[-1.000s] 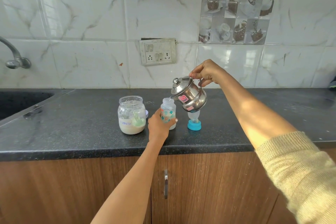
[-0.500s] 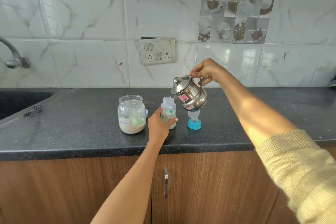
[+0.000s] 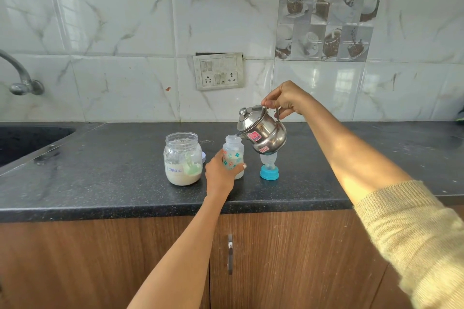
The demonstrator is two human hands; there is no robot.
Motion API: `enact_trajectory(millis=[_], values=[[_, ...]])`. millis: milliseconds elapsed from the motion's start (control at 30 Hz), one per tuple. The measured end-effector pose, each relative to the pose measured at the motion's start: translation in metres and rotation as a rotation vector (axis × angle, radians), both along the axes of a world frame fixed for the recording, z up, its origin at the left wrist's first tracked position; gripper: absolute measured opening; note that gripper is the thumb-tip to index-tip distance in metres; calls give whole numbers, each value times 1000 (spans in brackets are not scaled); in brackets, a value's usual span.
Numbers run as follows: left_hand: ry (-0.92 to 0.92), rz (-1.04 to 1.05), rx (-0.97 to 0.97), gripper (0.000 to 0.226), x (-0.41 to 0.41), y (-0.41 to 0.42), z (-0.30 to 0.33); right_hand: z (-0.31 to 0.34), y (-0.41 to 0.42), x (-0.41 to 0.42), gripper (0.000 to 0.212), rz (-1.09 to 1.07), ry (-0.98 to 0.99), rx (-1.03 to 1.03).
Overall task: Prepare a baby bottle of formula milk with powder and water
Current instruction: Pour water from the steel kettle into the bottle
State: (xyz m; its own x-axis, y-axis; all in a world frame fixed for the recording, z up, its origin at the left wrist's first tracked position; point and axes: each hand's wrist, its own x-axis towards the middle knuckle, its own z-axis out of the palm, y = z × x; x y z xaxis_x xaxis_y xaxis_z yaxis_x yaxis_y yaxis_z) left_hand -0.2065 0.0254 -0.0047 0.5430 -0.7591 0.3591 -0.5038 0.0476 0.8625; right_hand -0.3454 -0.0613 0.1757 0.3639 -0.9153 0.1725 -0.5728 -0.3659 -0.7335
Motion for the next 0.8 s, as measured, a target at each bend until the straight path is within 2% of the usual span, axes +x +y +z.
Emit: enact_trajectory(millis=[800], values=[[-4,7,30,65,0,0,1,0,1,1,29,13,-1,-15]])
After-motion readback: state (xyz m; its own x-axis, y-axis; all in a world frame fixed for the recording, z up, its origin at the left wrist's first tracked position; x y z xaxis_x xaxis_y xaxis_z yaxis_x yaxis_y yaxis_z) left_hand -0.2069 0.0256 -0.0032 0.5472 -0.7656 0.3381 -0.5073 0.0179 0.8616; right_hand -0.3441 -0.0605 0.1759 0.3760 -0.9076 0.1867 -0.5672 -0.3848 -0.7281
